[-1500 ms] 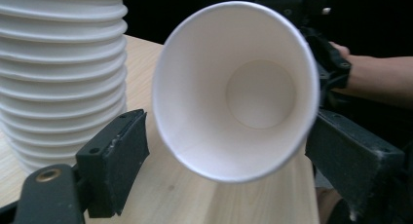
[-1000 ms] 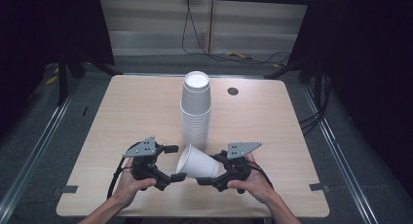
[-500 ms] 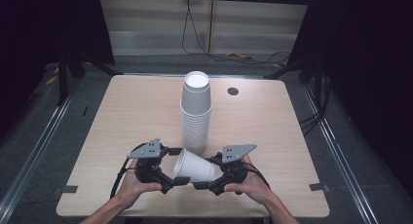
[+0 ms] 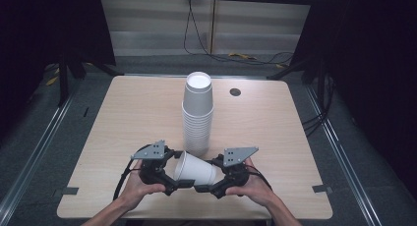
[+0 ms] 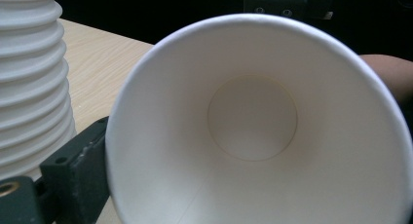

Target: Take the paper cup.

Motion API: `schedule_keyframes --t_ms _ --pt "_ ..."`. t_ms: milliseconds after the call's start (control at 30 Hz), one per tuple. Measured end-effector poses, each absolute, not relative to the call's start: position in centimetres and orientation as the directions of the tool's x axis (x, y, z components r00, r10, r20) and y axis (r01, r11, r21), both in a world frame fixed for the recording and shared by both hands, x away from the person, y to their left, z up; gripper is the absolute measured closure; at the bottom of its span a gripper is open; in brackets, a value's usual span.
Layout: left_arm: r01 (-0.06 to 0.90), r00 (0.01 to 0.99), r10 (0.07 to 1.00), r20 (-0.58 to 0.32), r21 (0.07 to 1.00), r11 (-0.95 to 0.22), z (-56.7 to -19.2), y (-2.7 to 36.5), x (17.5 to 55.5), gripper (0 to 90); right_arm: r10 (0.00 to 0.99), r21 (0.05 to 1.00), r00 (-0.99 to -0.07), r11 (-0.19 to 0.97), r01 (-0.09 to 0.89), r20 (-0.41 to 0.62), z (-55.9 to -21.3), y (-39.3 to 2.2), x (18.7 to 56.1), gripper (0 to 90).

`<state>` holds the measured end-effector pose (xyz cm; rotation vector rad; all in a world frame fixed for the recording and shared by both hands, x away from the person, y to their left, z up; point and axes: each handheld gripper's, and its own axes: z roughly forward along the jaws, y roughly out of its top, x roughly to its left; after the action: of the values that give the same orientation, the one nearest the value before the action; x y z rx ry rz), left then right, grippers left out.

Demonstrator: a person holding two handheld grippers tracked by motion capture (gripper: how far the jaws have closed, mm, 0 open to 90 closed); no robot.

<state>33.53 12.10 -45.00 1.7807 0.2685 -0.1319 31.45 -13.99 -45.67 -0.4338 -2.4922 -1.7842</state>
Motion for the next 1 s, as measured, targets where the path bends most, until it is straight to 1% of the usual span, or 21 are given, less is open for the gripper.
schedule_keyframes --t_ms 133,233,533,733,800,1000 --pt "0.241 0.969 0.113 -0.221 0.946 -0.217 -44.8 12.1 33.5 4.6 0.197 0.918 -0.958 0.299 0.260 0.208 -45.7 -14.0 31.5 22.0" --pt "0.241 0.969 0.109 -0.222 0.944 -0.223 -44.5 12.2 33.5 7.4 0.205 0.913 -0.957 0.314 0.261 0.203 -45.8 -13.8 31.5 21.2" --pt "0.226 0.971 0.128 -0.200 0.942 -0.249 -44.5 12.3 33.5 8.0 0.218 0.906 -0.953 0.323 0.273 0.209 -45.8 -13.8 31.6 18.9" --pt "0.232 0.969 0.143 -0.202 0.943 -0.239 -44.2 12.8 33.5 8.0 0.239 0.902 -0.948 0.325 0.284 0.213 -45.7 -14.2 31.6 18.9" --pt "0.230 0.968 0.157 -0.196 0.942 -0.244 -44.1 13.2 33.6 8.0 0.249 0.904 -0.946 0.320 0.282 0.207 -45.6 -14.3 31.6 16.7" --pt "0.233 0.965 0.182 -0.190 0.940 -0.251 -44.3 13.3 33.8 8.1 0.282 0.906 -0.937 0.307 0.292 0.207 -45.5 -14.6 31.7 13.8"
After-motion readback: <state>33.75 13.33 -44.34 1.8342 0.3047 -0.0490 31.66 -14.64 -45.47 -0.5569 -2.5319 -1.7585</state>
